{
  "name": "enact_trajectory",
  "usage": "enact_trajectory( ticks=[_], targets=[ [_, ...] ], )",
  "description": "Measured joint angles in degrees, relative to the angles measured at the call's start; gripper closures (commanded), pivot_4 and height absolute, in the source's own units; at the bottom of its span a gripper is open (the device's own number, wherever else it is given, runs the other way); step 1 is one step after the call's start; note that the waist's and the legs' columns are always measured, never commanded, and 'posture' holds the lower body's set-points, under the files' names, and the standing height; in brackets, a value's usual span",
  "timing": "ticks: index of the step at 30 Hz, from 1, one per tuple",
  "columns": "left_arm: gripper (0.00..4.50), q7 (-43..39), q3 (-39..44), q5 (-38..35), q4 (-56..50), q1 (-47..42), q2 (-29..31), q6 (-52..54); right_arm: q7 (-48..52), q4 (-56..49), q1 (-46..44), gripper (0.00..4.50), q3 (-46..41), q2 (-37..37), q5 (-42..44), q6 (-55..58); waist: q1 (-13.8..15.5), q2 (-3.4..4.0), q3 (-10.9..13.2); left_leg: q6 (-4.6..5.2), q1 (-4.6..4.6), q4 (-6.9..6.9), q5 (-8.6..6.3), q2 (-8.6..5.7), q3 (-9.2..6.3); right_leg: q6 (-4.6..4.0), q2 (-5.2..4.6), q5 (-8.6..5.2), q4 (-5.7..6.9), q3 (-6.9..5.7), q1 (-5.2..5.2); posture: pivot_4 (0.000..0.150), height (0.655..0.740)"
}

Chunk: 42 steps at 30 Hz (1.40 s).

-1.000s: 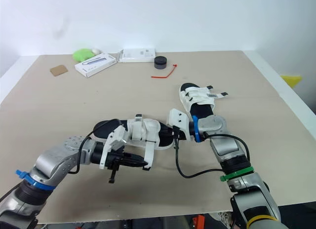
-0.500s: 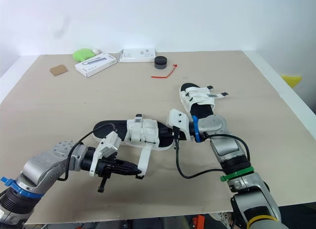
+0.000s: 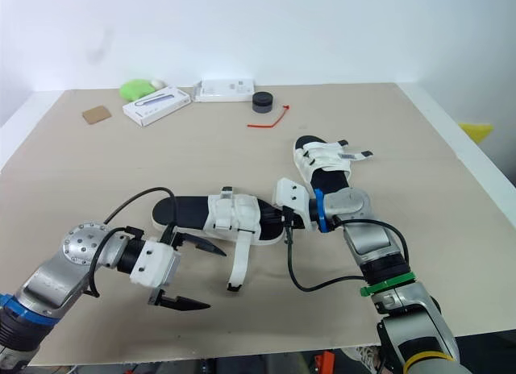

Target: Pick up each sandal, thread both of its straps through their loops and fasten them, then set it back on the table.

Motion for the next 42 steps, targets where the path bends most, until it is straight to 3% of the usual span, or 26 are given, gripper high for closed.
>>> enact_trajectory(
  ticks=[4,9,18,21,29,42],
  targets=[
    [0.10,3.65,-0.05,8.05,7.96,-4.11,-3.40,-21.56,0.02,0.22,-0.12,4.50,0.01,0.06,-0.04,-0.05,0.01,-0.01,0.00,0.01,-0.04,0.00,0.00,0.01,0.10,0.05,-0.04,0.06,-0.01,0.07,0.06,0.150,0.7400],
    [0.10,9.01,-1.57,15.33,15.50,-8.92,-6.78,-36.55,0.05,0.32,-0.21,4.50,0.01,0.05,-0.06,-0.04,0.00,-0.01,-0.01,0.03,-0.05,0.00,-0.01,0.03,0.27,0.16,-0.08,0.12,-0.02,0.25,0.13,0.150,0.7400],
    [0.10,12.57,-8.17,17.38,20.83,-12.36,-7.00,-43.76,-0.11,0.31,-0.23,4.50,0.01,-0.04,-0.07,0.16,-0.03,-0.01,-0.01,0.11,-0.03,0.00,-0.04,0.03,0.35,0.31,-0.08,0.19,-0.03,0.48,0.12,0.150,0.7400],
    [0.90,12.84,-9.62,17.32,21.03,-13.71,-6.96,-43.78,-0.16,0.29,-0.23,4.50,0.01,-0.06,-0.07,0.22,-0.03,-0.01,-0.01,0.13,-0.03,0.00,-0.04,0.02,0.38,0.32,-0.08,0.19,-0.03,0.51,0.12,0.150,0.7400],
    [4.34,13.04,-12.70,17.25,22.27,-15.73,-6.31,-43.05,-0.19,0.13,-0.21,4.50,0.01,-0.32,-0.03,0.55,-0.02,-0.01,-0.01,0.14,-0.02,0.01,-0.04,0.02,0.58,0.33,-0.08,0.19,-0.03,0.51,0.12,0.150,0.7400],
    [4.34,13.51,-12.65,15.38,25.59,-17.84,-4.85,-41.00,-0.22,0.09,-0.20,4.50,0.01,-0.36,-0.01,0.67,-0.01,-0.01,-0.01,0.16,0.01,0.01,-0.03,0.02,0.60,0.33,-0.07,0.19,-0.03,0.51,0.11,0.150,0.7400]
  ],
)
